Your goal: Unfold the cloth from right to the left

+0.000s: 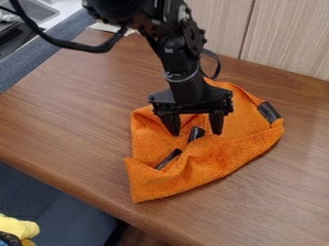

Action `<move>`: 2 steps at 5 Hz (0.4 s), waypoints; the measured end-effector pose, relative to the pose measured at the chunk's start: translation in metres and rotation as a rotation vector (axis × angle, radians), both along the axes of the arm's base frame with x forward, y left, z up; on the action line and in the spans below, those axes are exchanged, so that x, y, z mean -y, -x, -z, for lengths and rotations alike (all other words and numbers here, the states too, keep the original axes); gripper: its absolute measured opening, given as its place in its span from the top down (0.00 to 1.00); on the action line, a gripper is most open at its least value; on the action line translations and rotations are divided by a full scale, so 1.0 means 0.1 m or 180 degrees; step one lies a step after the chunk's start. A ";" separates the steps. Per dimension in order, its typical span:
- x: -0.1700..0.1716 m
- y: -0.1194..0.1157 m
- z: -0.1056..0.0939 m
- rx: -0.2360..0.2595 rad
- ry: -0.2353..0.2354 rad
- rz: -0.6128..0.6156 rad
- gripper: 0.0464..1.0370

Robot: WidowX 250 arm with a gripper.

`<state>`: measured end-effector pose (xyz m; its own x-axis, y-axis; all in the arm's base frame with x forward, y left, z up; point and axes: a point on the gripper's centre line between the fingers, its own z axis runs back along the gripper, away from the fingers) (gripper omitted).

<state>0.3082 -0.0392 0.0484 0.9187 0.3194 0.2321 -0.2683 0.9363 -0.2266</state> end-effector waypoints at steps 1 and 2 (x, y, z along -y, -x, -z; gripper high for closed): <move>0.01 0.00 0.01 -0.0008 -0.0018 0.0008 0.35; 0.05 0.02 0.07 -0.0070 -0.0049 0.0026 0.66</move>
